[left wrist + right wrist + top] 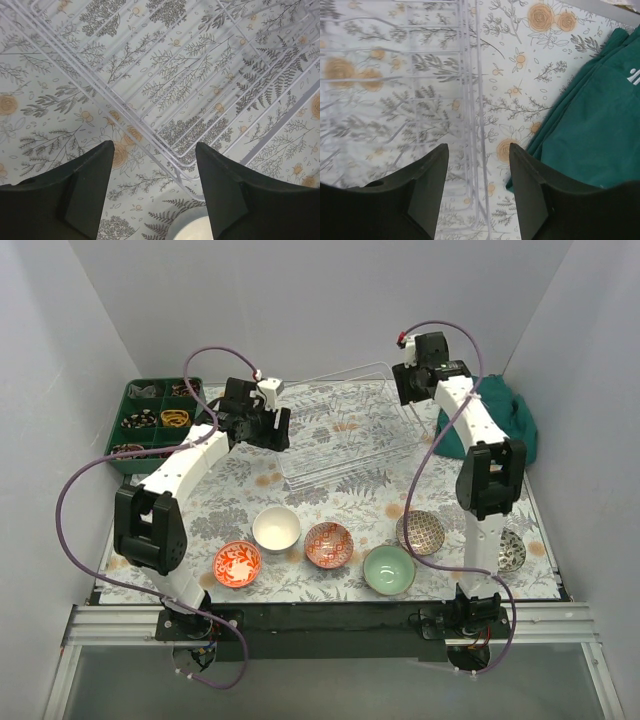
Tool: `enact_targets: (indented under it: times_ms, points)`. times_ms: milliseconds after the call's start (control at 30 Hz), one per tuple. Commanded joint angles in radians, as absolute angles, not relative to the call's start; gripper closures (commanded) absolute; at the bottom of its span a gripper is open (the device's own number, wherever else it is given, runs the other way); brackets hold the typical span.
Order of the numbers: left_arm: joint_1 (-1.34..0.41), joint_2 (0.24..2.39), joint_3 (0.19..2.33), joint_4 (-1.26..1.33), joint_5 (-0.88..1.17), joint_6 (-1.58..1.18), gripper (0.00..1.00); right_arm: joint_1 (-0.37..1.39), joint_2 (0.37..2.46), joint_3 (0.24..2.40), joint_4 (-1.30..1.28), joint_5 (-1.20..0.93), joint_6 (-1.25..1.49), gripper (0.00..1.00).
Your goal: Load the bowls into the dish rack
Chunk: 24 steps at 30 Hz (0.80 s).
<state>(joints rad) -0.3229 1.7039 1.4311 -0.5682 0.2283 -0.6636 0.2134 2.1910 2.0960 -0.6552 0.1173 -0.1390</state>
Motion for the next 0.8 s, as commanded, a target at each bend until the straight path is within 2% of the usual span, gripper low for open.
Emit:
enact_targets:
  times_ms: [0, 33, 133, 267, 333, 433, 633, 767]
  points:
    - [-0.319, 1.608, 1.439, -0.566, 0.169, -0.611, 0.33, 0.210, 1.936, 2.024, -0.669, -0.093, -0.143, 0.39]
    - [-0.318, 1.599, 1.434, -0.558, 0.161, -0.603, 0.32, 0.212, 1.916, 2.004, -0.687, -0.186, -0.109, 0.39]
    - [-0.308, 1.578, 1.405, -0.537, 0.103, -0.606, 0.26, 0.251, 1.858, 1.910, -0.747, -0.273, -0.042, 0.40]
    - [-0.276, 1.592, 1.385, -0.534, 0.012, -0.635, 0.21, 0.409, 1.825, 1.824, -0.747, -0.276, -0.051, 0.40]
    - [-0.259, 1.589, 1.367, -0.520, -0.130, -0.681, 0.16, 0.490, 1.856, 1.865, -0.746, -0.244, -0.049, 0.40]
    - [-0.190, 1.568, 1.332, -0.532, -0.230, -0.788, 0.13, 0.569, 1.931, 1.962, -0.746, -0.216, -0.015, 0.39]
    - [-0.140, 1.409, 1.159, -0.528, -0.296, -0.847, 0.10, 0.681, 2.074, 2.124, -0.767, -0.178, 0.024, 0.38]
    - [-0.117, 1.333, 1.117, -0.540, -0.295, -0.831, 0.09, 0.741, 2.135, 2.172, -0.744, -0.141, 0.063, 0.38]
